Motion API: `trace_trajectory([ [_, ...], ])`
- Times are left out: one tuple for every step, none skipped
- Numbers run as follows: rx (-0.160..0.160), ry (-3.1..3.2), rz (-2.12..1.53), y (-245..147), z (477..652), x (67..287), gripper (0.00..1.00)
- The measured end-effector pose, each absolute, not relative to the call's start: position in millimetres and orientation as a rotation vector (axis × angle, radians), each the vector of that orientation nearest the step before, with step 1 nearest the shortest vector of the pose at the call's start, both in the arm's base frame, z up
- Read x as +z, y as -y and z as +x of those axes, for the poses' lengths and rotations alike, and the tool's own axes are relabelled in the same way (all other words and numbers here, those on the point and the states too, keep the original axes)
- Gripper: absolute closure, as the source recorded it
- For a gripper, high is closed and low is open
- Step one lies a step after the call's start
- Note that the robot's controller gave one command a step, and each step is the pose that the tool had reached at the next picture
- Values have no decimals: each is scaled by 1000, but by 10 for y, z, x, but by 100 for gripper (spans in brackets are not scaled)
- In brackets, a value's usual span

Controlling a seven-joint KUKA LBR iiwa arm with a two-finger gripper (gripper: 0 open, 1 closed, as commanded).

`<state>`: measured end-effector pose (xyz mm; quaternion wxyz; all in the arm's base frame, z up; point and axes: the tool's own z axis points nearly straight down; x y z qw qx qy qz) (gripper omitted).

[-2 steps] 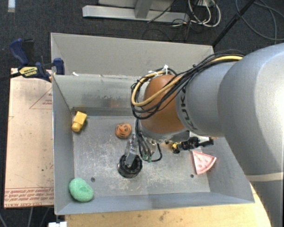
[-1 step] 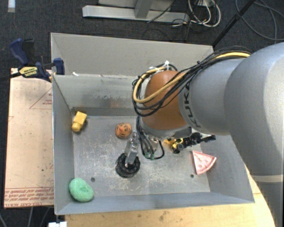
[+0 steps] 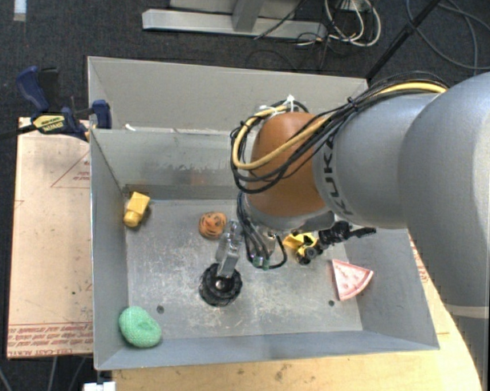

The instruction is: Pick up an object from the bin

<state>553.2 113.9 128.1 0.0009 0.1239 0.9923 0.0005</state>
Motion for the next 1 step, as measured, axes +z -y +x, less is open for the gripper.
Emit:
trace_trajectory([
  [-1,-3136,239,-1063,5321,1759,100],
])
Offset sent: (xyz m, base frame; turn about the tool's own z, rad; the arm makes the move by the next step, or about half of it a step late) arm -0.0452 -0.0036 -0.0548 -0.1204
